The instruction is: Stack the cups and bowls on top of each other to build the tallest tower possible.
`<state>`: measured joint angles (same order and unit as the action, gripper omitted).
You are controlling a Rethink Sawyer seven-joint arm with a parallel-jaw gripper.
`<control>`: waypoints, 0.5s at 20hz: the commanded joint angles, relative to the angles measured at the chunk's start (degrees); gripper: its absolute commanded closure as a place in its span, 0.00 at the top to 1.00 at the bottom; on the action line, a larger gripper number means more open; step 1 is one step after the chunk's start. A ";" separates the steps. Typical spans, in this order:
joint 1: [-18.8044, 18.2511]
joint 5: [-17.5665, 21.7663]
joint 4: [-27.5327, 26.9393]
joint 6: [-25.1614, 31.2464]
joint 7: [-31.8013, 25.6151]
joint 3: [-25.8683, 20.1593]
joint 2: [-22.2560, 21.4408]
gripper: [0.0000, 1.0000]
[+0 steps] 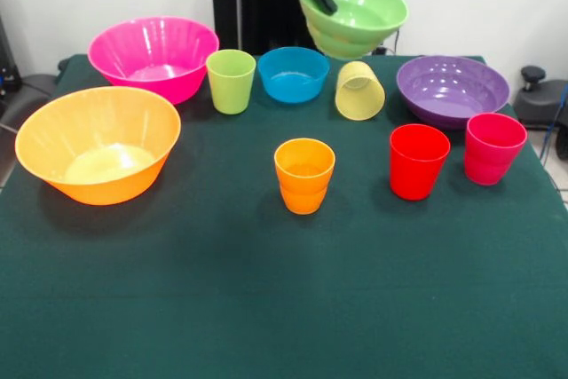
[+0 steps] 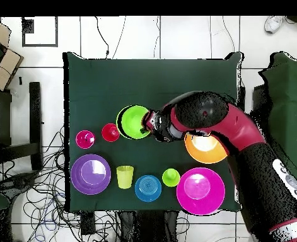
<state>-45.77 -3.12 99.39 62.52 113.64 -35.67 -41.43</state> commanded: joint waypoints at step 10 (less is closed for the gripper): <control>-4.40 -8.38 18.94 -2.07 -5.76 -11.17 -18.35 0.00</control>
<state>-49.08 -6.57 108.09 62.52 113.64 -40.75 -50.34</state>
